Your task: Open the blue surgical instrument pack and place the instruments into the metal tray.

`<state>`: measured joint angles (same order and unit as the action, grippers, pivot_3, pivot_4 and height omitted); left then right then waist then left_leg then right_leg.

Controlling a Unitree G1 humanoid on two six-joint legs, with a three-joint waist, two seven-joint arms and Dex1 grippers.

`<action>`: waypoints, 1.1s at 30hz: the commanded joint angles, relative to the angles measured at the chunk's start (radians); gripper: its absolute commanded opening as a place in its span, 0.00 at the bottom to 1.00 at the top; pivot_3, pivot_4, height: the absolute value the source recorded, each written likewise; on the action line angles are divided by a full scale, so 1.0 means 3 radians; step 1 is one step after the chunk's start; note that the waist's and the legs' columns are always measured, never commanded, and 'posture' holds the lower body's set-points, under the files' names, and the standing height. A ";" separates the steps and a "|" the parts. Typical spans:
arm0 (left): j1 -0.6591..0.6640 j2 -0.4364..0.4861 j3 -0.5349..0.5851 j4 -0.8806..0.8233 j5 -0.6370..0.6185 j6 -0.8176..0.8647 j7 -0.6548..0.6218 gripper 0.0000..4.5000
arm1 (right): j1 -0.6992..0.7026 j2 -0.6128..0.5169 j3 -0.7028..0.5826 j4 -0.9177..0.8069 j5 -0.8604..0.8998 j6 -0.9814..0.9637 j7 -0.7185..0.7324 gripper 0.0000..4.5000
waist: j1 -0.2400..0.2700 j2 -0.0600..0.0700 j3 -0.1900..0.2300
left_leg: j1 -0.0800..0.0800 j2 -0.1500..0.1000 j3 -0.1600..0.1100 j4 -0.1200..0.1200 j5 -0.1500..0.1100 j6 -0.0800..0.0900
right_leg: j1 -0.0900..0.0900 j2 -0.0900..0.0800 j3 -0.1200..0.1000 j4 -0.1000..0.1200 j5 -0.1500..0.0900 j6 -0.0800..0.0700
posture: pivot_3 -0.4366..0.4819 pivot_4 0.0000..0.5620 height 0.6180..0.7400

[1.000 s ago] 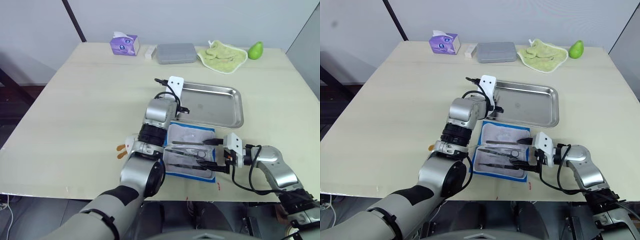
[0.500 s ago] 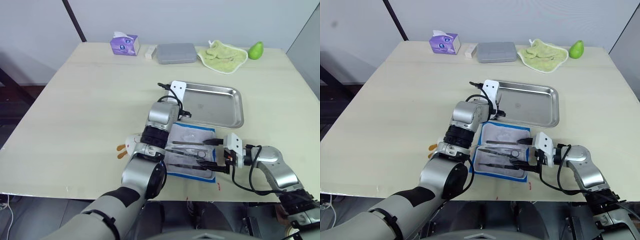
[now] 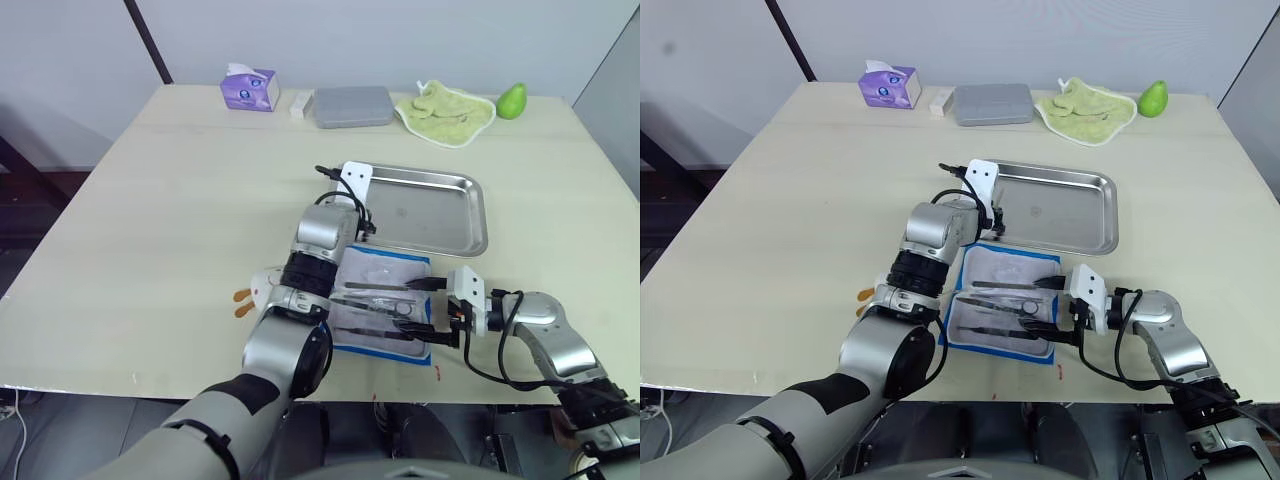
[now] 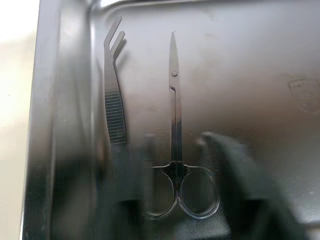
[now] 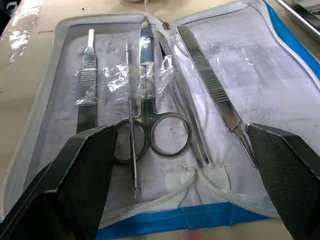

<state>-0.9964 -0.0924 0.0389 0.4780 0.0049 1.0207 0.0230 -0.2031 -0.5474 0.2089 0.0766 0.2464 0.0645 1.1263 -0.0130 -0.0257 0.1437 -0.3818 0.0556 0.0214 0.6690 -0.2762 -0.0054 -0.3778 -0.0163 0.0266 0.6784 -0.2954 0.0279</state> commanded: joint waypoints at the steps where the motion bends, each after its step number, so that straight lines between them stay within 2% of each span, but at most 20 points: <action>1: -0.0010 0.0028 -0.0028 -0.0291 -0.0071 0.0034 -0.0077 0.43 | 0.0097 -0.0029 0.0092 0.0169 -0.0137 0.0142 -0.0041 1.00 | 0.0000 0.0000 0.0000 | 0.0000 0.0000 0.0000 0.0000 0.0000 0.0000 | 0.0000 0.0000 0.0000 0.0000 0.0000 0.0000 | 0.48 0.27 1.00; 3: 0.0011 0.0035 -0.0026 -0.0449 -0.0151 0.0070 -0.0181 0.43 | 0.0094 -0.0026 0.0094 0.0172 -0.0138 0.0140 -0.0042 1.00 | -0.0001 0.0000 0.0000 | 0.0000 0.0000 0.0000 0.0000 0.0000 0.0000 | 0.0000 0.0000 0.0000 0.0000 0.0000 0.0000 | 0.48 0.27 1.00; 7: 0.0137 0.0165 -0.0154 -0.0922 -0.0380 -0.0051 -0.0671 0.43 | 0.0090 -0.0027 0.0091 0.0173 -0.0135 0.0137 -0.0039 1.00 | 0.0000 0.0000 0.0000 | 0.0000 0.0000 0.0000 -0.0001 0.0001 -0.0003 | 0.0000 0.0000 0.0000 0.0000 0.0000 0.0000 | 0.48 0.27 1.00; 10: 0.0442 0.0532 -0.0305 -0.1373 -0.0659 -0.0537 -0.1497 0.43 | 0.0092 -0.0031 0.0073 0.0172 -0.0112 0.0133 -0.0026 1.00 | -0.0010 0.0003 0.0000 | 0.0003 0.0000 0.0002 -0.0004 0.0005 -0.0009 | 0.0000 0.0000 0.0002 0.0000 0.0000 0.0000 | 0.48 0.27 1.00; 11: 0.0583 0.0768 -0.0377 -0.1421 -0.0699 -0.0825 -0.1876 0.43 | 0.0093 -0.0032 0.0066 0.0171 -0.0102 0.0129 -0.0020 1.00 | -0.0012 0.0004 0.0000 | 0.0004 0.0001 0.0001 -0.0006 0.0005 -0.0011 | 0.0000 0.0000 0.0004 0.0000 0.0000 0.0000 | 0.48 0.27 1.00; 15: 0.0845 0.1199 -0.0358 -0.1465 -0.0983 -0.1283 -0.2665 0.43 | 0.0095 -0.0032 0.0055 0.0176 -0.0090 0.0110 -0.0015 1.00 | -0.0001 0.0010 0.0001 | 0.0008 -0.0001 -0.0002 -0.0009 0.0008 -0.0016 | 0.0000 0.0001 0.0006 0.0000 0.0000 -0.0001 | 0.48 0.27 1.00; 19: 0.1221 0.1745 -0.0344 -0.1438 -0.1253 -0.1681 -0.3661 0.43 | 0.0095 -0.0029 0.0041 0.0183 -0.0083 0.0089 0.0006 1.00 | 0.0006 0.0009 0.0001 | 0.0004 -0.0004 -0.0002 -0.0003 0.0008 -0.0015 | 0.0001 -0.0003 0.0004 -0.0001 0.0000 -0.0001 | 0.48 0.27 1.00; 25: 0.1586 0.2330 -0.0249 -0.1302 -0.1378 -0.2089 -0.4416 0.43 | 0.0125 -0.0033 0.0040 0.0171 -0.0078 0.0048 0.0020 1.00 | 0.0006 0.0009 0.0002 | 0.0002 -0.0003 -0.0003 -0.0003 -0.0002 0.0003 | 0.0000 0.0000 0.0001 -0.0002 0.0000 -0.0002 | 0.48 0.27 1.00; 27: 0.1705 0.2524 -0.0219 -0.1316 -0.1447 -0.2055 -0.4611 0.43 | 0.0144 -0.0037 0.0037 0.0158 -0.0076 0.0038 0.0019 1.00 | 0.0001 0.0010 0.0002 | 0.0002 -0.0003 -0.0005 -0.0004 -0.0003 0.0006 | -0.0001 0.0001 0.0001 -0.0002 -0.0001 -0.0002 | 0.48 0.27 1.00; 28: 0.1786 0.2640 -0.0177 -0.1317 -0.1487 -0.2045 -0.4712 0.49 | 0.0161 -0.0042 0.0033 0.0152 -0.0074 0.0030 0.0017 1.00 | 0.0006 0.0009 0.0004 | 0.0002 -0.0002 -0.0005 -0.0005 -0.0004 0.0006 | -0.0001 0.0001 0.0001 -0.0002 -0.0001 -0.0002 | 0.48 0.27 1.00; 29: 0.1864 0.2736 -0.0103 -0.1292 -0.1502 -0.2093 -0.4789 0.49 | 0.0181 -0.0048 0.0022 0.0144 -0.0069 0.0025 0.0016 1.00 | 0.0006 0.0009 0.0004 | 0.0002 -0.0001 -0.0005 -0.0004 -0.0005 0.0008 | -0.0001 0.0001 0.0000 -0.0002 -0.0001 -0.0002 | 0.48 0.27 1.00; 30: 0.1924 0.2817 -0.0048 -0.1268 -0.1518 -0.2137 -0.4848 0.59 | 0.0195 -0.0053 0.0010 0.0139 -0.0063 0.0019 0.0014 1.00 | 0.0007 0.0010 0.0005 | 0.0002 -0.0001 -0.0005 -0.0004 -0.0005 0.0009 | -0.0001 0.0001 0.0000 -0.0002 -0.0001 -0.0002 | 0.48 0.27 1.00; 31: 0.1975 0.2886 -0.0010 -0.1249 -0.1519 -0.2187 -0.4895 0.63 | 0.0210 -0.0059 -0.0001 0.0129 -0.0055 0.0018 0.0013 1.00 | 0.0004 0.0010 0.0005 | 0.0002 -0.0002 -0.0007 -0.0004 -0.0005 0.0010 | -0.0001 0.0000 0.0000 -0.0001 -0.0001 -0.0002 | 0.48 0.27 1.00; 33: 0.2025 0.2971 0.0050 -0.1213 -0.1529 -0.2236 -0.4925 0.80 | 0.0234 -0.0072 -0.0022 0.0110 -0.0039 0.0019 0.0013 1.00 | 0.0015 0.0011 0.0005 | 0.0001 0.0000 -0.0008 -0.0004 -0.0007 0.0013 | -0.0003 0.0002 -0.0001 -0.0002 -0.0002 -0.0003 | 0.48 0.27 1.00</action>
<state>-0.3868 0.7790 0.0125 0.1195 -0.4344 0.3755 -1.4342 -0.1704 -0.5503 0.1859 0.0723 0.2601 0.0404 1.1279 -0.0087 -0.0224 0.1453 -0.3816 0.0556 0.0188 0.6677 -0.2784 -0.0016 -0.3785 -0.0161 0.0258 0.6778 -0.2959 0.0270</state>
